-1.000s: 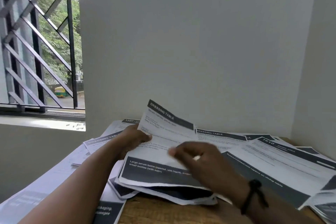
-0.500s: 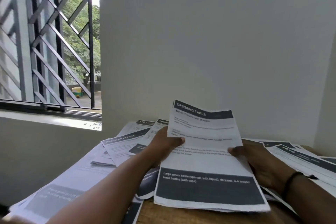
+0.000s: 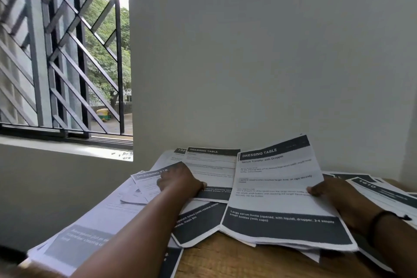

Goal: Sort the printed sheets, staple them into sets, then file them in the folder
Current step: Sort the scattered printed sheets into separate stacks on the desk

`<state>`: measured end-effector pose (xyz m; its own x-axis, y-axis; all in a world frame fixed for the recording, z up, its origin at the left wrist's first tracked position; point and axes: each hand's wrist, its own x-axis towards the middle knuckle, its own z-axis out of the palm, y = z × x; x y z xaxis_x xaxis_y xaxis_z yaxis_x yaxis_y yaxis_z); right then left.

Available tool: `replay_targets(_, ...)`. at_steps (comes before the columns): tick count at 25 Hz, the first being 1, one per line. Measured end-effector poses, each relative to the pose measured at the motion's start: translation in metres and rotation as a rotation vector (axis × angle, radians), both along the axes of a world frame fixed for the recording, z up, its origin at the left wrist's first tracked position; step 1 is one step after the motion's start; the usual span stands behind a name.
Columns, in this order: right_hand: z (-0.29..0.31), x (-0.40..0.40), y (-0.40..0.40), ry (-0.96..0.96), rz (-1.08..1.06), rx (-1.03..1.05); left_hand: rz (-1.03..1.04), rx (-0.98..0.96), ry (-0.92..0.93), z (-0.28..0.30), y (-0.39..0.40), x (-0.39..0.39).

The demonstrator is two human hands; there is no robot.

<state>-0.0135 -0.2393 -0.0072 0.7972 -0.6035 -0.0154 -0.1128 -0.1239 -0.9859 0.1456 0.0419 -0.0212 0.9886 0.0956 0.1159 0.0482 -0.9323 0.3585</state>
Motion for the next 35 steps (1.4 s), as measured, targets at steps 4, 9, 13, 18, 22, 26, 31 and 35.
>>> replay_targets(4,-0.007,0.007,-0.004,0.038,-0.003,-0.079,-0.032,-0.339,0.018,0.003,0.009,0.011)
replay_targets(9,-0.008,0.003,0.005,0.048,-0.001,-0.099,-0.018,-0.345,0.020,0.003,0.010,0.007)
replay_targets(13,-0.015,0.008,0.006,0.055,-0.002,-0.178,-0.010,-0.166,0.011,0.003,0.003,0.003)
replay_targets(18,-0.014,0.010,0.006,0.074,0.030,-0.239,-0.029,-0.304,0.069,0.005,0.005,0.007)
replay_targets(22,-0.015,0.008,0.005,0.072,0.052,-0.241,-0.040,-0.435,0.004,0.001,0.007,0.012)
replay_targets(26,-0.014,0.007,0.005,0.071,0.063,-0.247,-0.060,-0.338,-0.003,-0.002,0.014,0.012)
replay_targets(31,-0.015,0.007,0.006,0.084,0.083,-0.286,-0.057,-0.339,0.012,-0.003,0.013,0.018)
replay_targets(35,-0.014,0.009,0.006,0.101,0.064,-0.279,-0.060,-0.498,-0.158,0.004,0.012,0.015)
